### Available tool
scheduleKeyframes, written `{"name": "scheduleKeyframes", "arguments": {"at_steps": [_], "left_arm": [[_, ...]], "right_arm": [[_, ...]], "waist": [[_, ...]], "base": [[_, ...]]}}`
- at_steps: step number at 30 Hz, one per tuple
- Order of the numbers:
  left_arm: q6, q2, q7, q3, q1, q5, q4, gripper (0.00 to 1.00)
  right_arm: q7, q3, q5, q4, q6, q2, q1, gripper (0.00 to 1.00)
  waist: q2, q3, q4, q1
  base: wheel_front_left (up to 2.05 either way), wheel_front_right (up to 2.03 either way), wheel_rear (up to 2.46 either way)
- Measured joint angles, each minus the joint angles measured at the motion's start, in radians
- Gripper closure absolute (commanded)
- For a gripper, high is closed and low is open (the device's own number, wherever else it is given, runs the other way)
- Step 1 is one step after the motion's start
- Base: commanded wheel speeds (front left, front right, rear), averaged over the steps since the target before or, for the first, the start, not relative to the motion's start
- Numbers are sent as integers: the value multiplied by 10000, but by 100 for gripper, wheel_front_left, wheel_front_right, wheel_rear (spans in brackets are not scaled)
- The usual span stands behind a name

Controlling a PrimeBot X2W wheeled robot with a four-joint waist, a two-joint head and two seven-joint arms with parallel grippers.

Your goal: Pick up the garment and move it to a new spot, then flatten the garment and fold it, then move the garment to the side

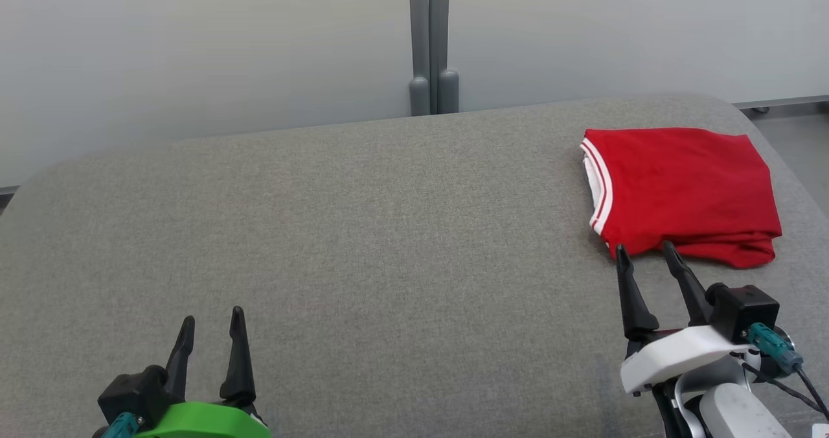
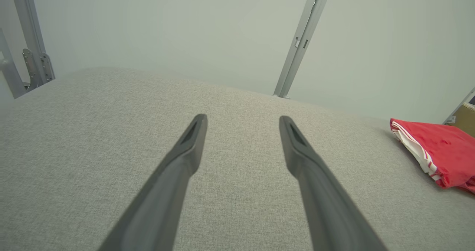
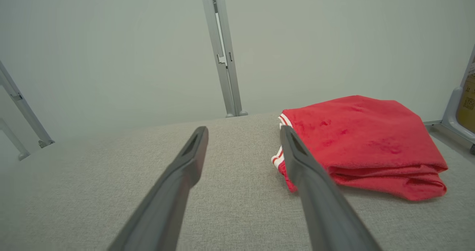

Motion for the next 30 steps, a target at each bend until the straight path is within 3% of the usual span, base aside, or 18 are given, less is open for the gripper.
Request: {"name": "scheduleKeyframes", "arguments": {"at_steps": [15,30], "left_arm": [[31,-4,-12,42,243,268,12,0],[31,-38,-44,36,247,318,2,0]], "right_arm": [[0,-178,-727,-633,0,548,666,0],[0,-311,-1143,-895,-2,686,971,0]], "waist": [[0,91,144,0],[0,135,276,0]], "base": [[0,0,0],[0,0,0]]}}
